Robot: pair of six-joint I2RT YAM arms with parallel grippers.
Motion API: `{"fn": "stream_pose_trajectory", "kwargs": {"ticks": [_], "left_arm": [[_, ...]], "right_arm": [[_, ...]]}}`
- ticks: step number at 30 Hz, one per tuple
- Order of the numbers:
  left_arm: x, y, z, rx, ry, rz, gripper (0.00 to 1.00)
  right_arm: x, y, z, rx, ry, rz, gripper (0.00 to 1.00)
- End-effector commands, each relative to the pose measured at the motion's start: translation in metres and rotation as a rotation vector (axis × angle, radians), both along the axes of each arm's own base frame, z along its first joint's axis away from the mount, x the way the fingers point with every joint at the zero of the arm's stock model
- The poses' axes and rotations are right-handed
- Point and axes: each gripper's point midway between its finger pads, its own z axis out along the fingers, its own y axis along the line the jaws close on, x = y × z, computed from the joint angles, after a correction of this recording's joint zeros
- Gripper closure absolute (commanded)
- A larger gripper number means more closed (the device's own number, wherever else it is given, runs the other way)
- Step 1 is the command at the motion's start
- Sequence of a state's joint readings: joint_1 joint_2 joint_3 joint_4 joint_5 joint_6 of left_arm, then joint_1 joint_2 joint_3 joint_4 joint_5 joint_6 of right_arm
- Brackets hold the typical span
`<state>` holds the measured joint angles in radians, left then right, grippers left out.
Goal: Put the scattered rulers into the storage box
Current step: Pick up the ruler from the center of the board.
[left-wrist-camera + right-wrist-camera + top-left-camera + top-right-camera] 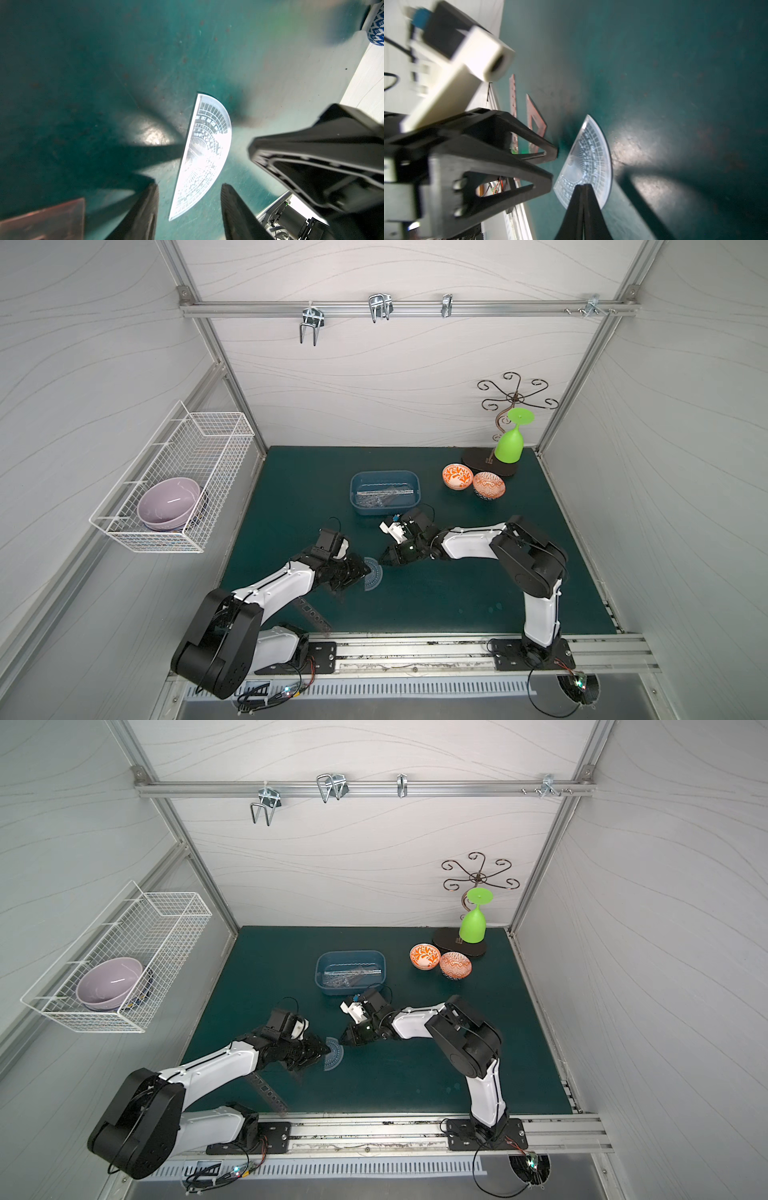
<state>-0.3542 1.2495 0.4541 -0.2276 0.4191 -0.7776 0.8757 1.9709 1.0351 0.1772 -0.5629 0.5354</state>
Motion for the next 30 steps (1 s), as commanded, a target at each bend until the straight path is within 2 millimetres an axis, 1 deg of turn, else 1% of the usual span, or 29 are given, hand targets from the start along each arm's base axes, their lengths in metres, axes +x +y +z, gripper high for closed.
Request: {"fn": "stream_pose_trajectory", "kwargs": {"ticks": [1, 3, 6, 7, 8, 10, 11, 14, 16, 20, 24, 26, 30], "left_arm": [[-0.017, 0.012, -0.017, 0.065, 0.085, -0.006, 0.51], [-0.013, 0.007, -0.011, 0.045, 0.067, -0.016, 0.59], [-0.003, -0.004, 0.001, -0.012, 0.007, -0.030, 0.76], [-0.001, -0.007, 0.004, -0.019, -0.007, -0.037, 0.85], [0.002, -0.009, 0.005, -0.018, -0.018, -0.043, 0.91], [0.002, -0.010, 0.002, -0.014, -0.015, -0.050, 0.98], [0.002, -0.010, 0.000, -0.013, -0.009, -0.051, 1.00], [0.004, -0.012, -0.002, -0.023, -0.014, -0.048, 1.00], [0.006, -0.012, -0.002, -0.021, -0.023, -0.045, 1.00], [0.007, -0.011, -0.006, -0.008, -0.019, -0.042, 1.00], [0.002, -0.008, -0.016, 0.007, 0.010, -0.039, 1.00], [0.000, -0.006, -0.019, 0.015, 0.021, -0.037, 1.00], [-0.002, -0.006, -0.023, 0.019, 0.033, -0.039, 1.00]], "right_arm": [[-0.010, -0.004, -0.017, -0.035, 0.053, 0.011, 0.92], [-0.009, -0.006, -0.012, -0.026, 0.046, 0.001, 0.92], [-0.005, -0.010, 0.001, -0.009, 0.026, -0.014, 0.92], [-0.004, -0.010, 0.007, 0.001, 0.023, -0.017, 0.92], [-0.003, -0.011, 0.012, 0.010, 0.022, -0.021, 0.91], [-0.002, -0.012, 0.023, 0.030, 0.012, -0.025, 0.92], [-0.002, -0.013, 0.028, 0.037, 0.006, -0.027, 0.91], [-0.001, -0.016, 0.038, 0.050, 0.000, -0.037, 0.91], [-0.002, -0.018, 0.040, 0.052, 0.000, -0.039, 0.91], [-0.006, -0.020, 0.035, 0.044, 0.016, -0.039, 0.90], [-0.009, -0.022, 0.029, 0.022, 0.029, -0.042, 0.85], [-0.011, -0.023, 0.026, 0.008, 0.034, -0.042, 0.80], [-0.015, -0.028, 0.017, -0.042, 0.058, -0.051, 0.62]]}}
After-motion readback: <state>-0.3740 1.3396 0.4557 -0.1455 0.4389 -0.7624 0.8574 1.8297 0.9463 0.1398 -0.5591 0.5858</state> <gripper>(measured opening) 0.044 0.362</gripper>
